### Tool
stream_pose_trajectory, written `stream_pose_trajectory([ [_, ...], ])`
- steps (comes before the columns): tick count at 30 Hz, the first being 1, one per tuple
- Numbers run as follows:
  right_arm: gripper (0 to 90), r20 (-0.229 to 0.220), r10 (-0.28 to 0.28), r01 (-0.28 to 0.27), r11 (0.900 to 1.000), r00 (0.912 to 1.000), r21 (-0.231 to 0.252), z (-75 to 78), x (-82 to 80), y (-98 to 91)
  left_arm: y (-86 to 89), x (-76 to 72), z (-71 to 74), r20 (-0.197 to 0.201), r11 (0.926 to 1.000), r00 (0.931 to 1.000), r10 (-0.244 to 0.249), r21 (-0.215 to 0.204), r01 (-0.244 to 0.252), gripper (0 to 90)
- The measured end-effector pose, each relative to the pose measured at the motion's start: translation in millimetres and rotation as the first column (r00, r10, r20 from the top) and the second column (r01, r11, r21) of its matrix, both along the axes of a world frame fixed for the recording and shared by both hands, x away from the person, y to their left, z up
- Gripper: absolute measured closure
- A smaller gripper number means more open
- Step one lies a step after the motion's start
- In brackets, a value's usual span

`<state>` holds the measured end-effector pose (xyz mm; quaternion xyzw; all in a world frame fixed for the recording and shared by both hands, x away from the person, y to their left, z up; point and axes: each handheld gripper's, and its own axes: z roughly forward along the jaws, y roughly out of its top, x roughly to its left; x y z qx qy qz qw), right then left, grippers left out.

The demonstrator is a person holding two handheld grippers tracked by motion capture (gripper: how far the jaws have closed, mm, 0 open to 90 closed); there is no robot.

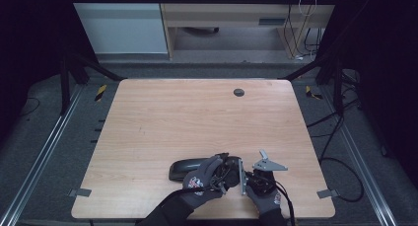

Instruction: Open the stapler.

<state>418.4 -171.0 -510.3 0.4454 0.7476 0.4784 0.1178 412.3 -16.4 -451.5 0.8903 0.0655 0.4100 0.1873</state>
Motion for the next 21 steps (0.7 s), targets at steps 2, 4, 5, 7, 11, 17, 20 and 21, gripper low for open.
stream_pose_trajectory([
  [2, 90.0, 0.003, -0.002, 0.002, 1.0, 1.0, -0.004, -0.1, -0.1, 0.2, -1.8, 0.4, -0.8, 0.008, 1.0, 1.0, 0.0, 0.004, 0.0, 49.4],
  [4, 90.0, 0.008, -0.001, 0.001, 1.0, 1.0, -0.007, -0.1, -0.2, 0.4, -2.7, 0.2, -0.6, 0.01, 1.0, 0.9999, 0.003, 0.005, -0.003, 49.5],
  [5, 90.0, 0.007, -0.002, 0.002, 1.0, 1.0, -0.006, -0.2, -0.1, 0.4, -2.6, -0.5, -0.3, 0.016, 0.9999, 0.9999, 0.003, 0.01, -0.003, 50.1],
  [7, 90.0, 0.0, -0.003, 0.003, 1.0, 1.0, 0.0, -0.2, 0.0, -0.2, -2.3, -1.7, -1.3, 0.028, 1.0, 0.9996, 0.001, 0.004, -0.001, 50.7],
  [11, 90.0, 0.0, -0.009, 0.009, 1.0, 1.0, 0.001, -0.4, -0.2, -0.2, -0.8, -2.1, -0.6, 0.024, 0.9999, 0.9997, 0.0, -0.011, 0.0, 50.6],
  [17, 90.0, 0.0, -0.029, 0.029, 0.9995, 0.9996, 0.012, -0.2, 0.0, -1.5, 38.6, -2.2, 56.8, 0.02, 0.9808, 0.9996, 0.021, -0.194, -0.017, 54.7],
  [20, 90.0, 0.001, -0.031, 0.031, 0.9995, 0.9995, 0.0, 0.1, -0.6, -0.2, 40.3, -4.9, 53.2, 0.026, 0.9718, 0.9996, 0.009, -0.236, -0.003, 54.6],
  [21, 90.0, 0.003, -0.022, 0.022, 0.9997, 0.9997, 0.004, -0.3, -0.2, -1.1, 38.9, -3.4, 50.4, 0.022, 0.9693, 0.9997, 0.006, -0.246, 0.0, 54.1],
])
